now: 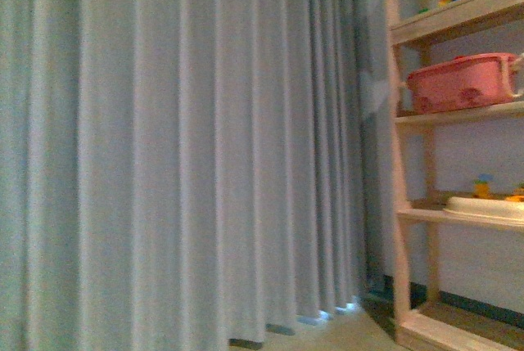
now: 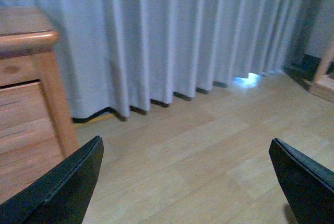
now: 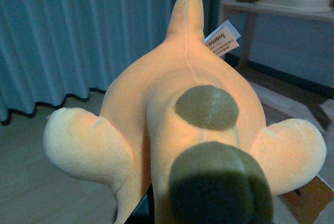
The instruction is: Put away toys
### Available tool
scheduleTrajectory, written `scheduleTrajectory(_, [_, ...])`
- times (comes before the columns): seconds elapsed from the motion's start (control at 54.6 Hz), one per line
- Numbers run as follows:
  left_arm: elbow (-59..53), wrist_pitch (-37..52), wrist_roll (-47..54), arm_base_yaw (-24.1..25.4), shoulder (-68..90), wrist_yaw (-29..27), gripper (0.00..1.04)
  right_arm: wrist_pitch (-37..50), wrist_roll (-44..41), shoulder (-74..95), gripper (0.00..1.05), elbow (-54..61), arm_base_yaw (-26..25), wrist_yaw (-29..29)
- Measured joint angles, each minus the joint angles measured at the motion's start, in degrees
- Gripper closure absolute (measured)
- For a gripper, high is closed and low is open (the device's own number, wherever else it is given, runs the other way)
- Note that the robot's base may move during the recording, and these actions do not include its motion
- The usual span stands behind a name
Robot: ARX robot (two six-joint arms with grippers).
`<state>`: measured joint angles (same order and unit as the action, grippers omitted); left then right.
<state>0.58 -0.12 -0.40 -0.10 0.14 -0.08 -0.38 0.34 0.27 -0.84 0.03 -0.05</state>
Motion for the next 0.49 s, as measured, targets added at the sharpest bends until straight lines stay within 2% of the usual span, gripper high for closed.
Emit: scheduleTrajectory(0.495, [0.0, 0.0, 0.0, 0.0, 0.0, 0.1, 0.06, 0.0, 0.0, 0.0, 0.98, 0.0, 0.0, 0.2])
